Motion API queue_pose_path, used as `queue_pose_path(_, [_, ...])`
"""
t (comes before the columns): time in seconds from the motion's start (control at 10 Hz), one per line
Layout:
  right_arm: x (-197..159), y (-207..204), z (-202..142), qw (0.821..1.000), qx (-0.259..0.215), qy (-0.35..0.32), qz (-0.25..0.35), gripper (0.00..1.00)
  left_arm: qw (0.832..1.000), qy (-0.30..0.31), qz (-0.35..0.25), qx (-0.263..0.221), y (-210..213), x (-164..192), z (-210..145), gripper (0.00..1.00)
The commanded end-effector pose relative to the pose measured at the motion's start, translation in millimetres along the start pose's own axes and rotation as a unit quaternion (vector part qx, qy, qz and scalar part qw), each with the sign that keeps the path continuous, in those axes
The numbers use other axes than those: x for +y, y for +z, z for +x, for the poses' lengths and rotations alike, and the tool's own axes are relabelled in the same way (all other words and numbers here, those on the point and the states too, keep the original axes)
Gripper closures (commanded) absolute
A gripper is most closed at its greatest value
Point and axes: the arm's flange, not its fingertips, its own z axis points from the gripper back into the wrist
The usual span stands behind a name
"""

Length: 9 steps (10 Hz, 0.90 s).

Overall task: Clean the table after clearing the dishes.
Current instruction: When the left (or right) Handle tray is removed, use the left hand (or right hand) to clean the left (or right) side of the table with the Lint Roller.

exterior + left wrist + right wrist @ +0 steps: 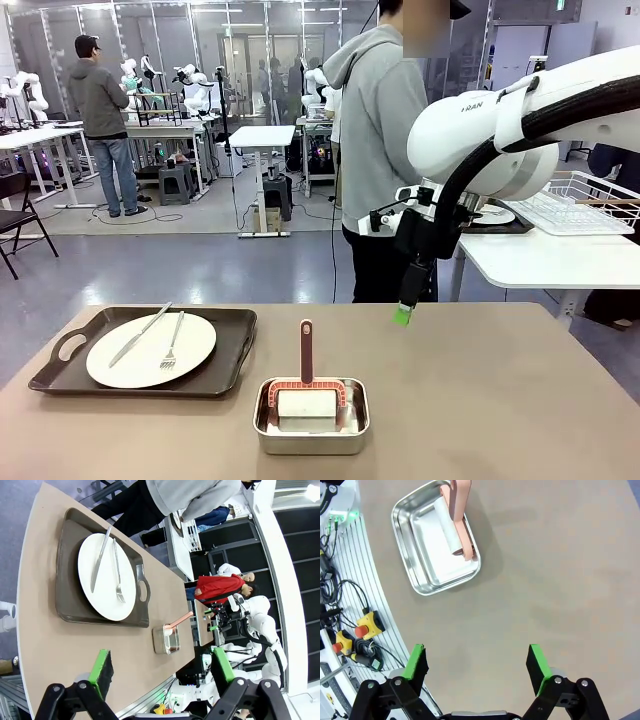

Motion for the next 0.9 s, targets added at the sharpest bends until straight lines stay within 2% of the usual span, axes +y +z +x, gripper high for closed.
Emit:
queue_pose_path(0.0, [0, 0, 0, 1.0, 0.0, 0.0, 0.0, 0.0, 1.0, -0.004, -0.001, 0.006, 4, -3, -1, 0.0])
queue_pose_path(0.1, [-10, -3, 27, 0.998, 0.028, 0.054, -0.02, 0.0, 1.0, -0.004, -0.001, 0.006, 4, -3, -1, 0.0])
queue_pose_path(0.2, [-20, -12, 56, 0.994, 0.074, 0.074, -0.011, 0.0, 1.0, -0.004, -0.001, 0.006, 4, -3, -1, 0.0])
queue_pose_path(0.6, [-30, -48, 131, 0.976, 0.122, 0.173, 0.047, 0.0, 1.0, -0.004, -0.001, 0.006, 4, -3, -1, 0.0])
queue_pose_path(0.8, [-27, -71, 154, 0.965, 0.151, 0.199, 0.08, 0.0, 1.0, -0.004, -0.001, 0.006, 4, -3, -1, 0.0])
